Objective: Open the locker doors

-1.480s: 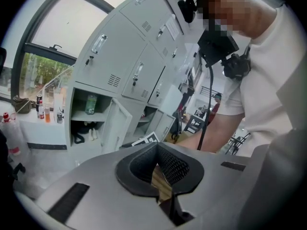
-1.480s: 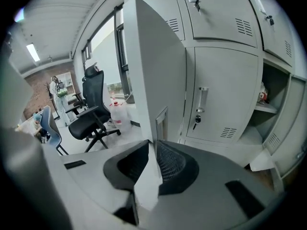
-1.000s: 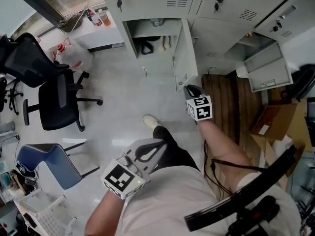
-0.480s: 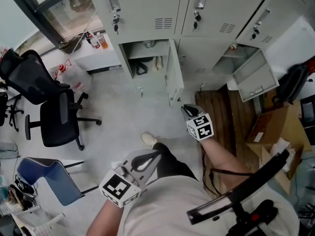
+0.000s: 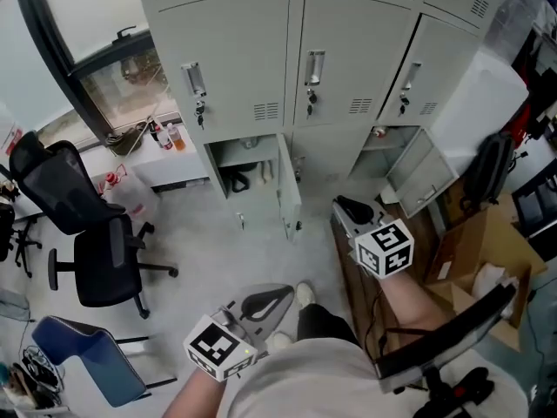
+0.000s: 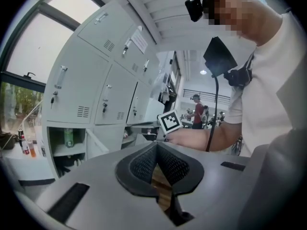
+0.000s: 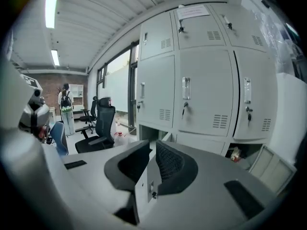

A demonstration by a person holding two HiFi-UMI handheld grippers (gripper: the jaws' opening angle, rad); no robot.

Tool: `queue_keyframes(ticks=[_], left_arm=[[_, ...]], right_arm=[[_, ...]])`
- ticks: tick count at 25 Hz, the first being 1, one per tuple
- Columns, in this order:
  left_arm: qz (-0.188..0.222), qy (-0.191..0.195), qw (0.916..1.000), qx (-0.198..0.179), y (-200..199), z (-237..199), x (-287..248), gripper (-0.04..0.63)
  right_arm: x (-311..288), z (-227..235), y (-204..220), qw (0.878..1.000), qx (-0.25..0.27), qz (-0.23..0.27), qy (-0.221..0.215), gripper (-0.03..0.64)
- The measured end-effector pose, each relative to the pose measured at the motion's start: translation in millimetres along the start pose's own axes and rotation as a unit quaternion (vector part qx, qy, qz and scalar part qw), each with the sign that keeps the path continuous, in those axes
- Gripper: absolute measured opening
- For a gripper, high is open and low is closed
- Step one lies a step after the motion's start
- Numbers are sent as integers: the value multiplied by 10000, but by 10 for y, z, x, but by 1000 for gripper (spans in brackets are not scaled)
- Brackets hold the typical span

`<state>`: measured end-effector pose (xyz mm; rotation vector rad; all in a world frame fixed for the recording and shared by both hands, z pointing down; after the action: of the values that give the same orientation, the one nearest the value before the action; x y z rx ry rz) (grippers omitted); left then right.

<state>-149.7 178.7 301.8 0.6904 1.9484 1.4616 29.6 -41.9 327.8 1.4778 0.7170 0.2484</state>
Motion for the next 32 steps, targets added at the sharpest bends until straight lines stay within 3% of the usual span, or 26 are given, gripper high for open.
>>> queue_keyframes(ticks=[5, 13, 21, 24, 32], left_arm=[[106, 43, 9998, -189, -257, -78, -228, 11], [230, -71, 9997, -98, -673, -252, -873, 11], [244, -208, 9995, 41, -804, -396, -1582, 11], [270, -179, 9994, 116, -794, -466, -1704, 11], [198, 113, 9997, -75, -962, -950, -1586, 11]], right_arm=[[11, 220, -495, 9986, 16, 528, -17, 44], [-163, 773, -998, 9931, 167, 1141, -213, 46], [-643, 1306, -1278, 9878, 185, 1403, -647, 49], [-900, 1350, -1363, 9874, 258, 1400, -691, 81], [-1584, 1330, -1625, 9907, 180, 1324, -240, 129]])
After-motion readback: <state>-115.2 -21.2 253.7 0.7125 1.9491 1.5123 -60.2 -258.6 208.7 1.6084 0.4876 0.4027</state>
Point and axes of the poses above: the fingertips, and each gripper's own axes: x backward along the fingers, z to its right, y out of its underside, the point moved 9 cm from there along x, backward along the fingers, and after that the axes turned 2 degrees about z, right-handed, at the moved point
